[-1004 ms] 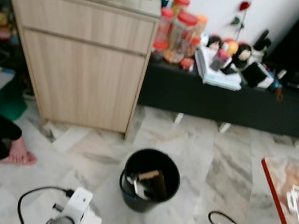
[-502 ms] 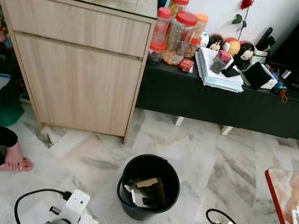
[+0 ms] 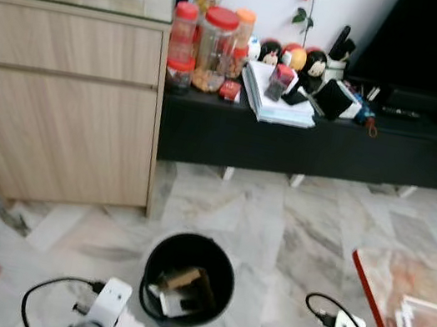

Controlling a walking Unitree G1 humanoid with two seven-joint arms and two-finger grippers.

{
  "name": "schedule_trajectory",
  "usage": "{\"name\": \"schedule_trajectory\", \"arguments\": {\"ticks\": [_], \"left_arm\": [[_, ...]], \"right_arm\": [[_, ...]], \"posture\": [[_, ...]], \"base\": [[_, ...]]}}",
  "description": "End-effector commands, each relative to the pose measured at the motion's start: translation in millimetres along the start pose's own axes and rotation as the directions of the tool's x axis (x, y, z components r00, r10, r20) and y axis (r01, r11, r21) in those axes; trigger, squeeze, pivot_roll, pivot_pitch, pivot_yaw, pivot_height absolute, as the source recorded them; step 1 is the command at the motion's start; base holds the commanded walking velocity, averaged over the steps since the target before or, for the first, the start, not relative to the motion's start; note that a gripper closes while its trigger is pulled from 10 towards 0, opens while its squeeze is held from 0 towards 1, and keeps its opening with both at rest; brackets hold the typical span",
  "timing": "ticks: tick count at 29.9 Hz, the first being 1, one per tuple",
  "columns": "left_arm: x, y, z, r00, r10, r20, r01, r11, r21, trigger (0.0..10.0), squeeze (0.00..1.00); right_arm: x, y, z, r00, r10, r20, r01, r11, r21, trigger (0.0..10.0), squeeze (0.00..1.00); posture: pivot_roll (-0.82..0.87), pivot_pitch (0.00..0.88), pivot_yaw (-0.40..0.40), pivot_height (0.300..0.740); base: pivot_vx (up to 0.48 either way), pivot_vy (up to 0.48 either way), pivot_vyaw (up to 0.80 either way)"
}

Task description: Picking trash to rubbish bin

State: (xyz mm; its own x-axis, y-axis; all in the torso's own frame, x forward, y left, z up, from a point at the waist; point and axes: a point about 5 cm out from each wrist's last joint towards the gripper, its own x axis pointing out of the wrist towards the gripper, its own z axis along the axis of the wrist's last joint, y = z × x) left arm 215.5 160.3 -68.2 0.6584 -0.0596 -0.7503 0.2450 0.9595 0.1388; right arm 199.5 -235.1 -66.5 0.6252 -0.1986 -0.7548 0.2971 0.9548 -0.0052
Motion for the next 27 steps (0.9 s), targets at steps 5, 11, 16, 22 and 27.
{"name": "schedule_trajectory", "arguments": {"ticks": [5,11,16,22,27], "left_arm": [[0.7,-10.9,1,1.000,-0.030,0.000,0.030,1.000,-0.001,10.0,0.00],[0.6,-11.2,0,1.000,-0.030,-0.002,0.030,1.000,-0.002,10.0,0.00],[0.8,-13.5,1,0.999,-0.034,0.002,0.034,0.999,-0.002,10.0,0.00],[0.8,-14.4,1,0.999,-0.036,0.003,0.036,0.999,-0.001,10.0,0.00],[0.7,-14.4,1,0.999,-0.036,0.002,0.036,0.999,-0.002,10.0,0.00]], "right_arm": [[-1.7,-11.0,-3,1.000,-0.029,-0.006,0.029,0.999,-0.019,10.0,0.00],[-3.6,-11.5,-10,1.000,-0.010,-0.003,0.010,0.999,-0.044,10.0,0.00],[-4.5,-13.4,-13,1.000,-0.021,-0.006,0.021,0.999,-0.030,10.0,0.00],[-4.8,-13.8,-14,1.000,-0.020,-0.004,0.020,0.999,-0.036,10.0,0.00],[-4.4,-13.3,-11,1.000,-0.014,0.004,0.014,0.998,-0.069,10.0,0.00]], "posture": [[0.15,0.092,-0.131,0.740],[0.15,0.092,-0.131,0.740],[0.15,0.091,-0.133,0.740],[0.15,0.092,-0.133,0.740],[0.15,0.092,-0.135,0.740]], "base": [[0.318,0.000,0.00],[0.319,0.000,0.34],[0.319,0.000,0.32],[0.320,0.000,0.00],[0.319,0.000,0.00]]}}
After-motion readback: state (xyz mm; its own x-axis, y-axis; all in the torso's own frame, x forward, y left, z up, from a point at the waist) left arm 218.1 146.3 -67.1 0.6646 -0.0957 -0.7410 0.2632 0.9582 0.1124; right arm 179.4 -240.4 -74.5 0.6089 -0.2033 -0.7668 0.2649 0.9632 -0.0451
